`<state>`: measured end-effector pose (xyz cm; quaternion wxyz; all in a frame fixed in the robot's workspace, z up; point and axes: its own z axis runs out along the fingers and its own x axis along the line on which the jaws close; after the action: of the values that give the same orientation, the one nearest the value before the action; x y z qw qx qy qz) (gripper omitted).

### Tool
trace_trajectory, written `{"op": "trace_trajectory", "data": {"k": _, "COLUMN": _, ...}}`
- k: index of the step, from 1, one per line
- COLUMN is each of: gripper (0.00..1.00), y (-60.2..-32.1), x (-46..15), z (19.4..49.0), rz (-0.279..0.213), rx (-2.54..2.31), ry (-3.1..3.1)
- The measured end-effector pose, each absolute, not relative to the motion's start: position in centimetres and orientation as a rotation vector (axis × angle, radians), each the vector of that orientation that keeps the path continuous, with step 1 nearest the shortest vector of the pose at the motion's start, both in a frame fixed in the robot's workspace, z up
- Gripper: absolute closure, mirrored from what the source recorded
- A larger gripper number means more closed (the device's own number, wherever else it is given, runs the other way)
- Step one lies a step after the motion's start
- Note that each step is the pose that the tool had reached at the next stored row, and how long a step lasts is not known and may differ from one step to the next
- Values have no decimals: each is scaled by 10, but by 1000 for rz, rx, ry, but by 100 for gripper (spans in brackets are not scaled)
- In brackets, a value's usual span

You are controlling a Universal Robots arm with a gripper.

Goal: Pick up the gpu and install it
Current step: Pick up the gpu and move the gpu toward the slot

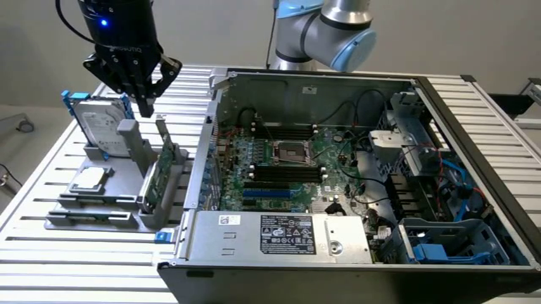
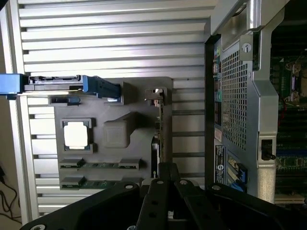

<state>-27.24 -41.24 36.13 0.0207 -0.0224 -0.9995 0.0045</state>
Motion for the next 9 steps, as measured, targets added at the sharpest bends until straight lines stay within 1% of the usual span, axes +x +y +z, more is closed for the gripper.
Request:
{"op": "trace_trajectory", "data": {"k": 1, "gripper": 83, "y": -412, "x": -272, "z": 361, "rz": 14, "rx": -70, "ry": -3099}}
{"op": "trace_trajectory", "data": {"k": 2, "gripper": 83, "y": -412, "x": -272, "z": 361, "rz": 14, "rx": -70, "ry": -3099}}
{"op": "trace_trajectory", "data": {"k": 5, "gripper": 64, "y": -412, "x": -272, "z": 361, "rz": 14, "rx": -70, "ry": -3099}}
{"op": "trace_trajectory", "data": {"k": 7, "gripper": 64, "y": -413, "x": -273, "z": 361, "rz": 14, "rx": -69, "ry": -3099}}
{"op": "trace_trajectory", "data": {"k": 8, "gripper": 58, "y": -413, "x": -273, "z": 360, "rz": 14, "rx": -70, "ry": -3099}}
{"op": "trace_trajectory", "data": {"k": 9, "gripper": 58, "y": -415, "x": -273, "z": 358, "rz": 15, "rx": -70, "ry": -3099}}
